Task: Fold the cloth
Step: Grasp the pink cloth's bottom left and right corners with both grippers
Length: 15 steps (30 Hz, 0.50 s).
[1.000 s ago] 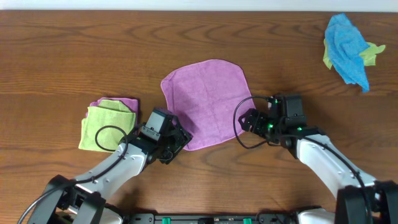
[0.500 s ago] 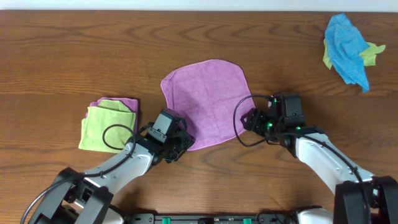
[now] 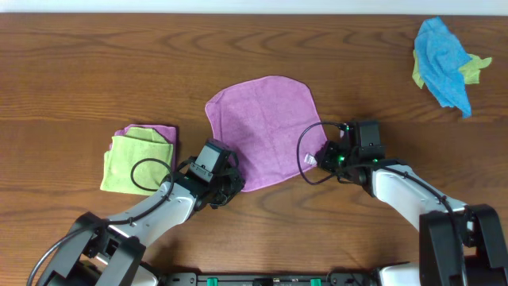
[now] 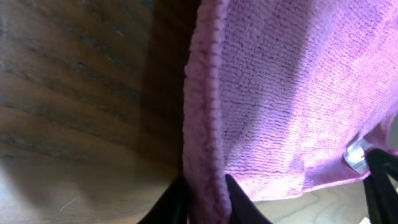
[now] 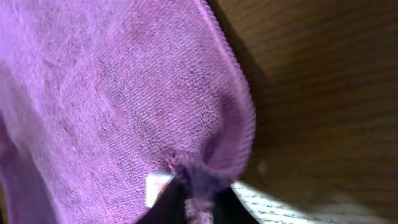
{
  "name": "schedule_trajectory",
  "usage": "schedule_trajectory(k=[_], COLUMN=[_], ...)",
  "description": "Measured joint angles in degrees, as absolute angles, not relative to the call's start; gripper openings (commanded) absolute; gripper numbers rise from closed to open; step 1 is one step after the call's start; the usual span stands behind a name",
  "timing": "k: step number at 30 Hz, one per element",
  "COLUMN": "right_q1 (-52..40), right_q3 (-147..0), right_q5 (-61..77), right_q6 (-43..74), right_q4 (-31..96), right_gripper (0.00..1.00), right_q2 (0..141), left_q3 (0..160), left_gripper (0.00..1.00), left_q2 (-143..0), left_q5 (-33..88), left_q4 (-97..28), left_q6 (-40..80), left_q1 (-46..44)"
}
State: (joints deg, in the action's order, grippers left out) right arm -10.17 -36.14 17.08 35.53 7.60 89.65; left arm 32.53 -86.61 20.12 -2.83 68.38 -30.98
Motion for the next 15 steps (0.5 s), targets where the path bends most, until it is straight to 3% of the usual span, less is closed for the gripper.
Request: schedule_trajectory(k=[1,15], right_q1=[-10.17,-10.17], right_q3=[-36.14,-36.14], right_q5=[17.02,19.86], right_q6=[35.51,35.48], right_q4=[7.62,12.86], right_gripper=[0.01,0.01], right_q2=[89.65,89.65], left_q3=[32.53,32.53], left_gripper=[0.06,0.06], left_q2=[-86.61,-86.61], left_q5=[20.1,20.93], left_q4=[-2.85,-4.93], left_q6=[68.38,64.73], left_q1=[-30.98,-30.98])
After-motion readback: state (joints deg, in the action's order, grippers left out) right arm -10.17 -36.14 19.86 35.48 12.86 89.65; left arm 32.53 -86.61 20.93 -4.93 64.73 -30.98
